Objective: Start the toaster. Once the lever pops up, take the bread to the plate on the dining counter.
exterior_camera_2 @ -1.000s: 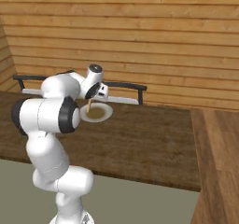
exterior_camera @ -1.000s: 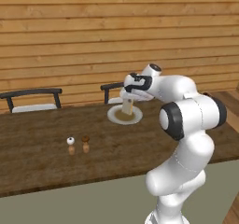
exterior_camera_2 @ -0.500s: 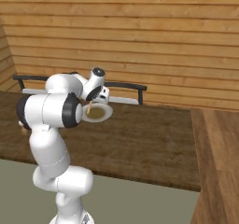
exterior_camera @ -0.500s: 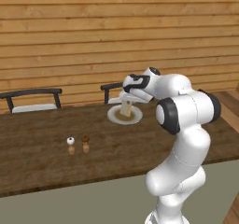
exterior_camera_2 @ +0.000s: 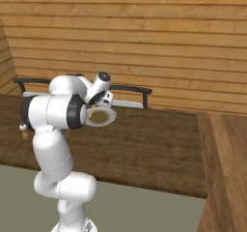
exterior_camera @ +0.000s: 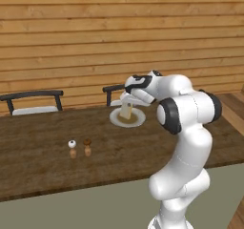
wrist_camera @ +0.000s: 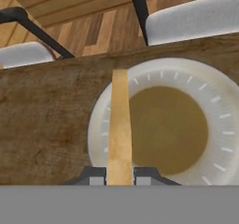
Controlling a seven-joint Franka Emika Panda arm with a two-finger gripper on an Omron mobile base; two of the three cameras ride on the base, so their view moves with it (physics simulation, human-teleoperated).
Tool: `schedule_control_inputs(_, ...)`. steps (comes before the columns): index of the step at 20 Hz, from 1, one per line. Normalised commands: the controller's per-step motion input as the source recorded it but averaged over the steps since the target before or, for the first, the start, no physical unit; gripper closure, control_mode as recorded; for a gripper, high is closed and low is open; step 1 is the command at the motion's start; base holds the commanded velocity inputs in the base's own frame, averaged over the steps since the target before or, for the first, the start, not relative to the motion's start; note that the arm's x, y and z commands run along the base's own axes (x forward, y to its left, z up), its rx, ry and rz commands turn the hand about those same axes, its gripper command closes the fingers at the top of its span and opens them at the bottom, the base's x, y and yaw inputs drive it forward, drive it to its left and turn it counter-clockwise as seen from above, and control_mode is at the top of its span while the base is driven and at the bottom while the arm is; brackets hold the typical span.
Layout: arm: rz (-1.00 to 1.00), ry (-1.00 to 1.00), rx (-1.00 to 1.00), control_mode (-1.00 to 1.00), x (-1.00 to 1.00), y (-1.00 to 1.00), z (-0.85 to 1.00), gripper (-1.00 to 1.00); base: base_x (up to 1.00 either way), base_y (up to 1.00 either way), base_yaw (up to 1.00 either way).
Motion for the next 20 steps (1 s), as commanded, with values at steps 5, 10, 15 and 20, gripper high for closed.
schedule_control_inputs(5, 0.00, 0.00, 0.01, -1.00, 0.14, 0.00, -0.17, 1.00, 0.00, 0.00, 0.00)
schedule_control_inputs(10, 0.00, 0.00, 0.00, -1.00, 0.10, 0.00, -0.24, 1.00, 0.00, 0.00, 0.00)
schedule_control_inputs(15, 0.00, 0.00, 0.00, -1.00, 0.12, 0.00, -0.18, 1.00, 0.00, 0.00, 0.00)
schedule_control_inputs(20, 0.00, 0.00, 0.00, -1.00, 0.01, 0.00, -0.16, 1.00, 0.00, 0.00, 0.00)
